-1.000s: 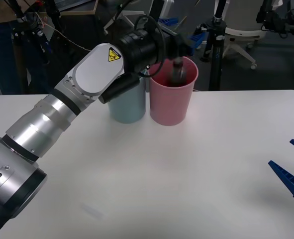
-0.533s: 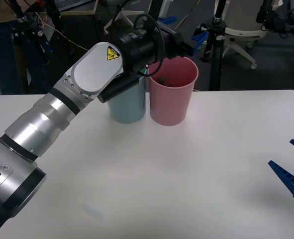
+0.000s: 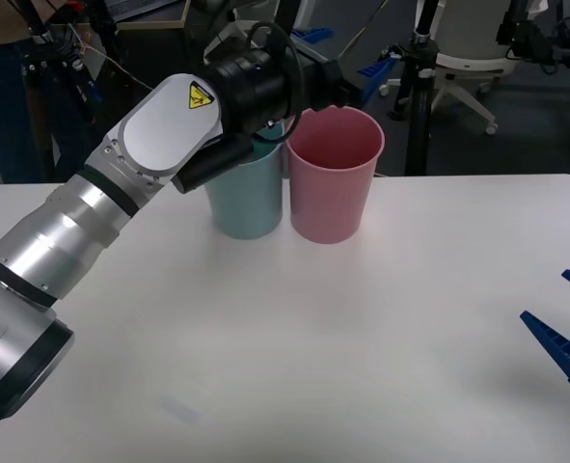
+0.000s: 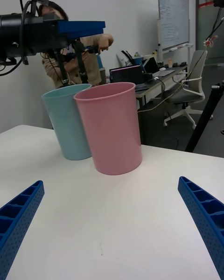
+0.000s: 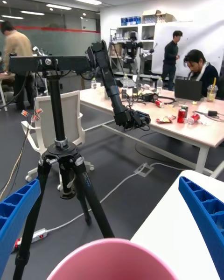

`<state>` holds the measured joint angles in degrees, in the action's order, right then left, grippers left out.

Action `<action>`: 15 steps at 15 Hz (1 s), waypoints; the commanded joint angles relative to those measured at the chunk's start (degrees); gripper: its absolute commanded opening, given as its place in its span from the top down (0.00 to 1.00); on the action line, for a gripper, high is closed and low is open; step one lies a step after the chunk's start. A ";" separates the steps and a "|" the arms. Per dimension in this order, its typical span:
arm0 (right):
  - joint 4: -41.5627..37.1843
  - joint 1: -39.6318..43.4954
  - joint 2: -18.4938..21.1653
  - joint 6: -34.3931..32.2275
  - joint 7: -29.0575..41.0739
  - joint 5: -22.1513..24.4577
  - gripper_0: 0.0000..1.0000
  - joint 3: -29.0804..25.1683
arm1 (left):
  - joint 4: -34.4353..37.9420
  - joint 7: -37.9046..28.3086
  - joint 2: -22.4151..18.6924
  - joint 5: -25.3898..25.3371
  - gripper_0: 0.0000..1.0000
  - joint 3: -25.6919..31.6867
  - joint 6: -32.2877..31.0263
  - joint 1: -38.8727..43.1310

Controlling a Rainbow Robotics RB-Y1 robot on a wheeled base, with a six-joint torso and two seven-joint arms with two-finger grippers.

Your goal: Grasp the object on the table and drop it into the matching bin: aluminum can to the light blue bin, PET bottle to the pink bin.

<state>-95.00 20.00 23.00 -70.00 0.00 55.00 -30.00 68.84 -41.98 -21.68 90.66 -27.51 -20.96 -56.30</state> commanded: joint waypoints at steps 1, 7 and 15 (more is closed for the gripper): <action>0.00 0.00 0.00 0.00 0.00 0.00 0.00 0.00 | 2.79 2.52 -4.86 -6.28 0.00 0.00 -4.96 0.05; 0.00 0.00 0.00 0.00 0.00 0.00 0.00 0.00 | 7.54 11.13 -18.58 -24.56 0.00 0.00 -12.70 2.60; 0.00 0.00 0.00 0.00 0.00 0.00 0.00 0.00 | 18.87 21.94 -35.01 -44.69 0.00 1.05 -13.49 13.50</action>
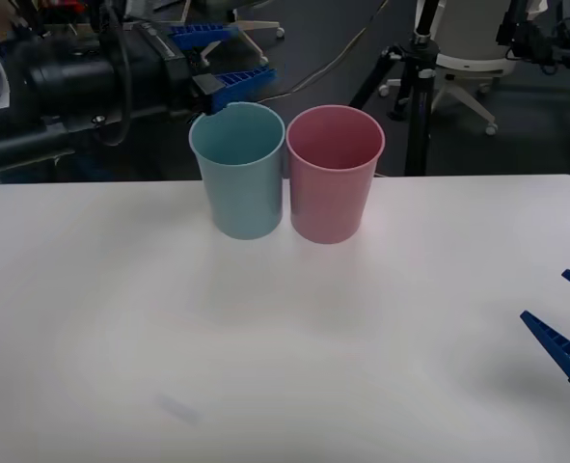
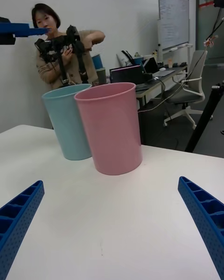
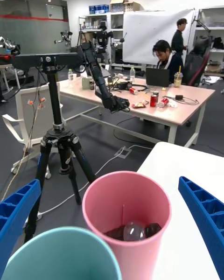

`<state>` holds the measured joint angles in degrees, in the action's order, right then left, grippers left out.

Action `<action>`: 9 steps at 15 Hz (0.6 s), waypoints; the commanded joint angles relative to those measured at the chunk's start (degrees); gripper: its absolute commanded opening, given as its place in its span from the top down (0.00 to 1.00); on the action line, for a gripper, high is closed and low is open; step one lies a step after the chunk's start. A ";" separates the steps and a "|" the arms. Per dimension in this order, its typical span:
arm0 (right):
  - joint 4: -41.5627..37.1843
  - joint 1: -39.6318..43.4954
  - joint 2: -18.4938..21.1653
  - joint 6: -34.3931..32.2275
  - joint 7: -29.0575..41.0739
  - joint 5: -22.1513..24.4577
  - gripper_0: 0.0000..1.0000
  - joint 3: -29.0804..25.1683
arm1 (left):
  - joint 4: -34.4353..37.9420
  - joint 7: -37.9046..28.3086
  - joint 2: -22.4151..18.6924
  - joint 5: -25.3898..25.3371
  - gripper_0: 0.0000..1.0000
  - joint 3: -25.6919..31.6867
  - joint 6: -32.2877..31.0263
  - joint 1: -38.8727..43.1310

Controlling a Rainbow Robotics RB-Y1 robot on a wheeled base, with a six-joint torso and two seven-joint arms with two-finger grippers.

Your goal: Grasp the object on the table and drop it into the matching bin: aluminum can to the light blue bin, PET bottle to the pink bin.

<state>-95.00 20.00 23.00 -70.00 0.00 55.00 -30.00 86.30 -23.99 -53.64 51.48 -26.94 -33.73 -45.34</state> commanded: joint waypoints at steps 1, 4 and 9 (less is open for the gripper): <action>0.00 0.00 0.00 0.00 0.00 0.00 0.00 0.00 | 1.68 5.27 -4.11 -7.18 0.00 1.45 -2.21 4.12; 0.00 0.00 0.00 0.00 0.00 0.00 0.00 0.00 | 4.14 5.18 -4.46 -3.58 0.00 9.62 -6.87 11.59; 0.00 0.00 0.00 0.00 0.00 0.00 0.00 0.00 | 10.91 4.12 -4.37 -0.15 0.00 18.68 -9.24 24.16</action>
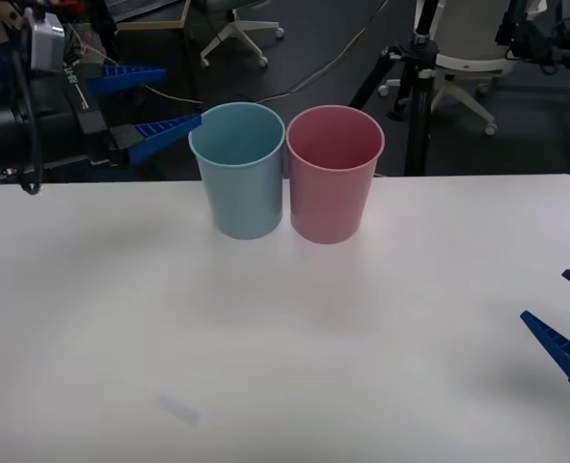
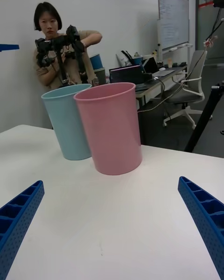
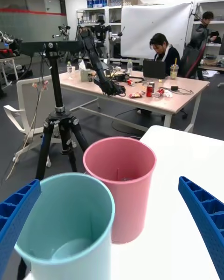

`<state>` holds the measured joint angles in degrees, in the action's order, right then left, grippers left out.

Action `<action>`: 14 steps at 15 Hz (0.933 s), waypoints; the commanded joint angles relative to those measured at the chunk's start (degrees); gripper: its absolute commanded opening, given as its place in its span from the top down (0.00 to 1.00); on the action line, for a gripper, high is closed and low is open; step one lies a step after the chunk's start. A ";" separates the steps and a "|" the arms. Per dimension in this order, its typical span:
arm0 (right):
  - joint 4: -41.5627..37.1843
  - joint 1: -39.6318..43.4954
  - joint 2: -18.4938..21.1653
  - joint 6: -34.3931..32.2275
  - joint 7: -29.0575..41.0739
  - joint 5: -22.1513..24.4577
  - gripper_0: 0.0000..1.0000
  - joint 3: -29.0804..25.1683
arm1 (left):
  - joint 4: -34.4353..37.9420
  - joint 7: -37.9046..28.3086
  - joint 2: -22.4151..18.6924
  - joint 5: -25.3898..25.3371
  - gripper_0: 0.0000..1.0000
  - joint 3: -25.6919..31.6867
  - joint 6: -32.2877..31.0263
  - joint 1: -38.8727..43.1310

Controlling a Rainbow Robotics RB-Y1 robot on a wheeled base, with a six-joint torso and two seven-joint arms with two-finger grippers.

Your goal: Grasp the object on the table and drop it into the matching bin: aluminum can to the light blue bin, PET bottle to the pink bin.

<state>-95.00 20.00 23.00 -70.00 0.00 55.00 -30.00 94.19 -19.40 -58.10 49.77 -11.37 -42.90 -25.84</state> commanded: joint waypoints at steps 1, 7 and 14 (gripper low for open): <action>0.00 0.00 0.00 0.00 0.00 0.00 0.00 0.00 | 5.48 -0.99 0.53 2.70 0.00 5.39 -0.08 8.35; 0.00 0.00 0.00 0.00 0.00 0.00 0.00 0.00 | 19.19 -3.19 5.19 6.65 0.00 18.93 -0.61 29.27; 0.00 0.00 0.00 0.00 0.00 0.00 0.00 0.00 | 20.07 -4.77 27.87 20.36 0.00 39.76 -24.96 40.35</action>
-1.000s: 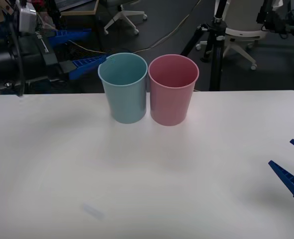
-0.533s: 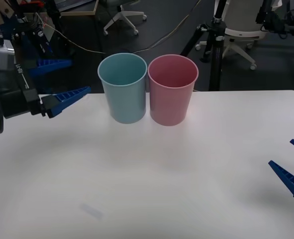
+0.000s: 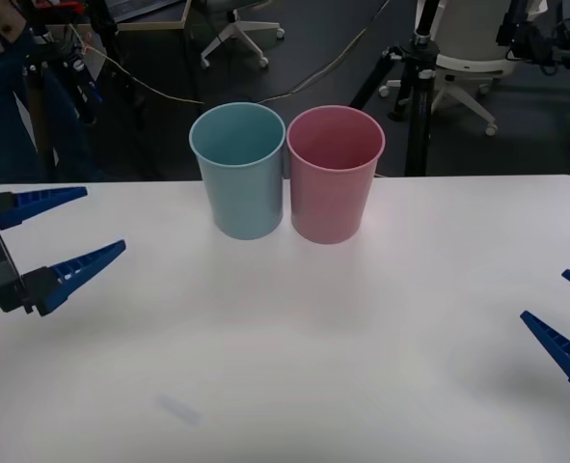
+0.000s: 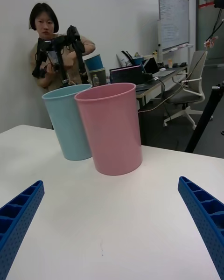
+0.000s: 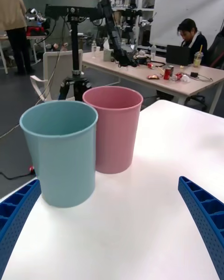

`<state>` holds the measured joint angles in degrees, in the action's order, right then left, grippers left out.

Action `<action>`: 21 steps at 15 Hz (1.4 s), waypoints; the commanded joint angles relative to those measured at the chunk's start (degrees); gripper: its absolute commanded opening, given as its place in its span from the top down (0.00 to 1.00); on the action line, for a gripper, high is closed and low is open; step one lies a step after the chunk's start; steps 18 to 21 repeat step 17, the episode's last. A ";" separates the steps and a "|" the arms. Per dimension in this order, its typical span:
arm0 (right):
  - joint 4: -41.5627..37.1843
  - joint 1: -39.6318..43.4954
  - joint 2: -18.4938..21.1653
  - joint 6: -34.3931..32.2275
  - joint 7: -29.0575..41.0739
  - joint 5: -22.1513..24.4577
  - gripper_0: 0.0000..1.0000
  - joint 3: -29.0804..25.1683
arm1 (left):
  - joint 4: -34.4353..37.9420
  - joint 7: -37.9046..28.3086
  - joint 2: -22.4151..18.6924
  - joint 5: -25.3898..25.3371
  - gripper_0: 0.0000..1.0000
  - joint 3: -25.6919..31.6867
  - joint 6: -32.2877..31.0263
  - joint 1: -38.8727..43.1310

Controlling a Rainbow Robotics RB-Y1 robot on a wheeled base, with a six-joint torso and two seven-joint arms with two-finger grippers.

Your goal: Grasp the object on the table and drop it into the matching bin: aluminum can to the light blue bin, PET bottle to the pink bin.

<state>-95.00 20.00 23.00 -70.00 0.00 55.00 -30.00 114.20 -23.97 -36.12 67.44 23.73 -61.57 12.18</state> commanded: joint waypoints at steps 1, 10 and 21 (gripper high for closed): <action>0.00 0.00 0.00 0.00 0.00 0.00 0.00 0.00 | 0.15 -0.11 8.34 3.23 0.00 6.86 -9.01 3.64; 0.00 0.00 0.00 0.00 0.00 0.00 0.00 0.00 | 0.94 6.74 10.72 -3.28 0.00 9.40 -11.03 15.77; 0.00 0.00 0.00 0.00 0.00 0.00 0.00 0.00 | 0.68 6.57 10.80 -3.19 0.00 8.70 -10.50 17.52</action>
